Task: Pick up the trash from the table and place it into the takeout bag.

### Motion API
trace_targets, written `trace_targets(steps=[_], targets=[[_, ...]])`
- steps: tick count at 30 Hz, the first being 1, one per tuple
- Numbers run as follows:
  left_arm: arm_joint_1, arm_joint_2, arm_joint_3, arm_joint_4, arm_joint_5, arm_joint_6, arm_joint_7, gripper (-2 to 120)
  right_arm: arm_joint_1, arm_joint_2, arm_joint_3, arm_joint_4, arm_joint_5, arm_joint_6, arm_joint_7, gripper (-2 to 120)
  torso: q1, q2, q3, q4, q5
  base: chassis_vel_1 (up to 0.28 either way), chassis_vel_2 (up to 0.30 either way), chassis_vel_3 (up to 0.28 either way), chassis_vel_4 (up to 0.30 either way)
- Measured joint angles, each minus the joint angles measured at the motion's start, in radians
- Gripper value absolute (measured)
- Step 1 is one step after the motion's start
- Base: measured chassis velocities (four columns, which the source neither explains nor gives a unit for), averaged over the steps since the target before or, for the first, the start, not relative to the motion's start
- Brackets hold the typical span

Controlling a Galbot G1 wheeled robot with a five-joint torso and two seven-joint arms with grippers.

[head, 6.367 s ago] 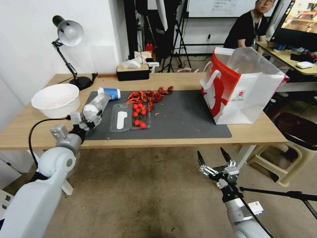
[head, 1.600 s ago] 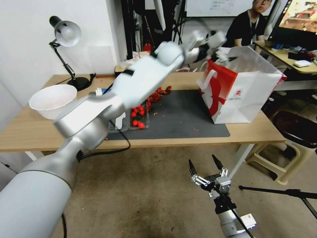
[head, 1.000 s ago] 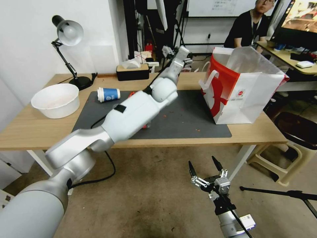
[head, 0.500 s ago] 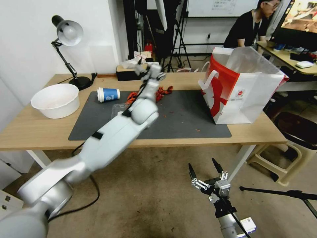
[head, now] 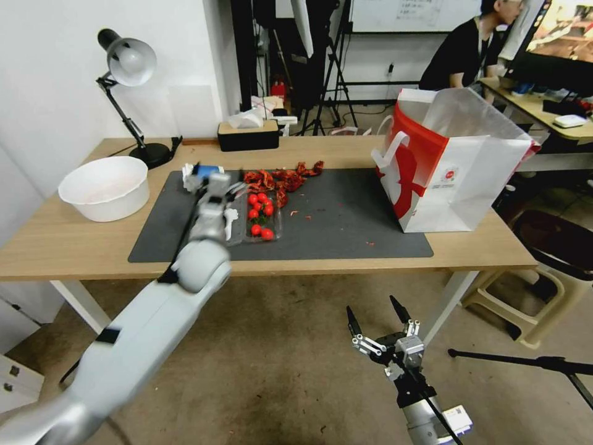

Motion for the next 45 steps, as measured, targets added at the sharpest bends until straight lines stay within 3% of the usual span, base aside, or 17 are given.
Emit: trace_targets(steps=[7,12,18,27,37,44,45], targets=[[0.097,-0.010,-0.062,-0.058,0.013,-0.013,-0.023,100,-0.004,0.001,0.002,-0.001,0.001,0.000,0.000,100,0.000,0.000,0.000,0.0000,0.0002,0.000,0.000,0.000,0.000],[0.183,-0.028,-0.099,-0.089,0.027,-0.061,-0.020,100,-0.018,0.010,0.010,0.002,-0.001,0.005,-0.001,100,0.000,0.000,0.000,-0.0006,0.0002,0.000,0.000,0.000,0.000],[0.341,-0.053,-0.186,-0.127,0.041,-0.134,0.034,100,-0.025,0.015,0.011,-0.001,-0.002,0.012,-0.005,100,0.000,0.000,0.000,0.0001,-0.0001,0.000,0.000,0.000,0.000],[0.467,-0.054,-0.252,-0.169,0.030,-0.215,0.081,100,-0.026,0.020,0.010,-0.004,-0.006,0.013,-0.005,100,0.000,0.000,0.000,0.0002,0.0001,0.000,0.000,0.000,0.000],[0.457,-0.061,-0.259,-0.174,-0.020,-0.235,0.118,100,-0.035,0.028,0.008,-0.008,-0.013,0.017,-0.007,100,0.000,0.000,0.000,-0.0001,0.0001,0.000,0.000,0.000,0.000],[0.334,0.007,-0.269,-0.053,-0.080,-0.312,0.276,100,-0.042,0.027,0.009,-0.002,-0.017,0.018,-0.008,100,0.000,0.000,0.000,-0.0001,-0.0002,0.000,0.000,0.000,0.000],[0.334,0.007,-0.269,-0.053,-0.080,-0.312,0.276,100,-0.042,0.027,0.009,-0.002,-0.017,0.018,-0.008,100,0.000,0.000,0.000,-0.0001,-0.0002,0.000,0.000,0.000,0.000]])
